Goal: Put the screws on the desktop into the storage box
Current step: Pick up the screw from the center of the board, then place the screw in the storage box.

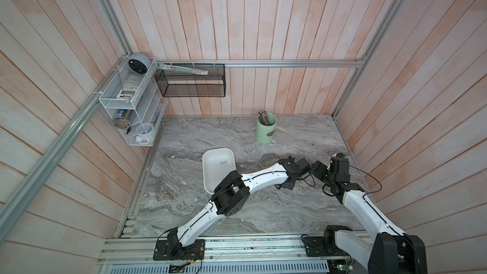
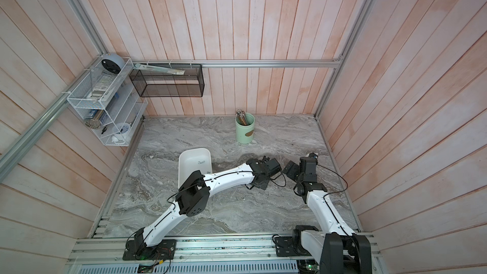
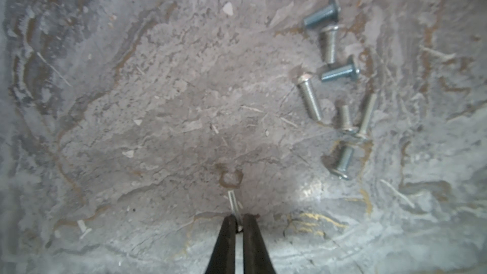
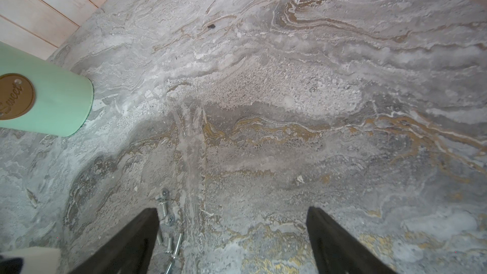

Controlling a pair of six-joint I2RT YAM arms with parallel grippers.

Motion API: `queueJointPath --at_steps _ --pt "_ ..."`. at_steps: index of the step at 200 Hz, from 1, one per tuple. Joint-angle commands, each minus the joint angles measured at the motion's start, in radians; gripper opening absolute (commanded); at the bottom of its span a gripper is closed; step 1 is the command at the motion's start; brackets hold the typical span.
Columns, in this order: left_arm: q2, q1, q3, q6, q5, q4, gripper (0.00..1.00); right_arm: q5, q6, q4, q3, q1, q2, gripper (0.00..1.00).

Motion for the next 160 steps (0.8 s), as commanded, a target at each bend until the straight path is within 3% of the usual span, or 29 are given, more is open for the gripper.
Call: queueJointPath --at_steps 1,53,83,128,160 --pt "-0.111 0.01 -0.046 0.032 -0.022 0.057 0.0 -0.012 0.012 0.016 -0.011 -0.003 0.009 0.94" --pt "-0.299 0.044 -0.212 0.061 -0.034 0.085 0.0 -0.023 0.016 0.023 -0.014 -0.003 0.02 0.94" --pt "-0.473 0.093 -0.415 0.062 -0.067 0.116 0.0 -0.039 0.021 0.036 -0.013 -0.002 0.04 0.94" --pt "-0.741 0.297 -0.763 0.041 -0.048 0.193 0.0 -0.095 0.021 0.036 0.006 -0.004 0.091 0.94" --pt "-0.821 0.42 -0.912 0.036 -0.008 0.234 0.0 -0.136 0.011 0.031 0.021 -0.002 0.124 0.94"
